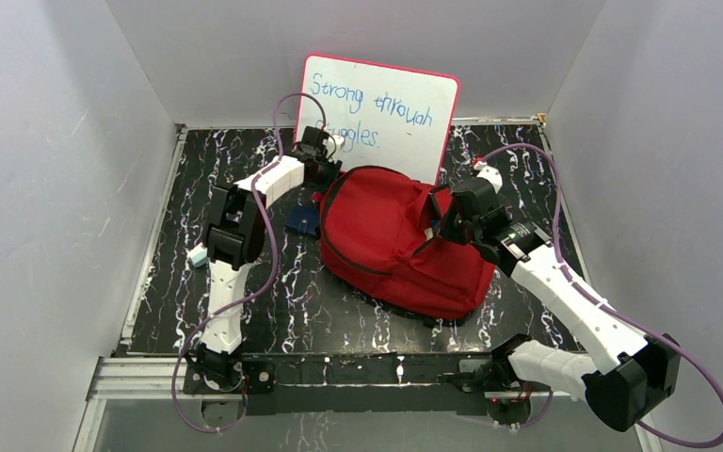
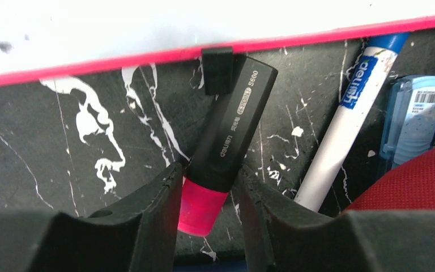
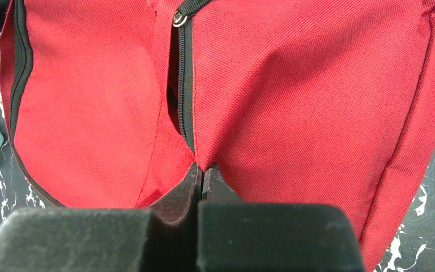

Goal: Pack the student bag
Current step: Pick up the stationery from the center of the board, then place the stationery in the student bag.

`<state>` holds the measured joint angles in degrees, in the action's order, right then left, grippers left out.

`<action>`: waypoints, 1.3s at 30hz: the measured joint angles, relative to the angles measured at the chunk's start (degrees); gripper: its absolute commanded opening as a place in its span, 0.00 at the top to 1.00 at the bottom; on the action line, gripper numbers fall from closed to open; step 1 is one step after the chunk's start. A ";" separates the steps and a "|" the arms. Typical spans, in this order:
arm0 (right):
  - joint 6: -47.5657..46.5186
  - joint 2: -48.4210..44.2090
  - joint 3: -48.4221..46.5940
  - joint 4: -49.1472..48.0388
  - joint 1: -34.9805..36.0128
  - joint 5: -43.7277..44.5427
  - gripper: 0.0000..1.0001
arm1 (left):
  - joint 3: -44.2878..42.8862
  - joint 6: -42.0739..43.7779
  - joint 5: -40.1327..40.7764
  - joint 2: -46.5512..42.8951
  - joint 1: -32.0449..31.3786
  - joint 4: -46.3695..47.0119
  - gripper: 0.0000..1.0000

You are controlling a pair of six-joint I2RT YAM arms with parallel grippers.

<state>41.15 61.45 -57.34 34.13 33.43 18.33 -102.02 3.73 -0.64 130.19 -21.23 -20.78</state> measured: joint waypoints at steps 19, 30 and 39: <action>-0.48 -1.62 0.02 -0.98 0.00 -0.44 1.00 | 4.61 -5.88 -2.32 -9.31 4.52 -8.17 0.78; -0.81 -3.50 1.25 -1.81 0.00 -0.26 1.00 | 14.67 -7.41 -11.34 -30.14 4.09 -9.53 0.79; -0.79 -4.63 1.99 -2.64 0.00 0.22 1.00 | 22.93 -11.34 -20.92 -43.63 -4.61 -7.17 0.80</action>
<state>40.36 56.82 -55.35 31.48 33.43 18.55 -79.09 -7.62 -21.56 86.56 -25.85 -27.94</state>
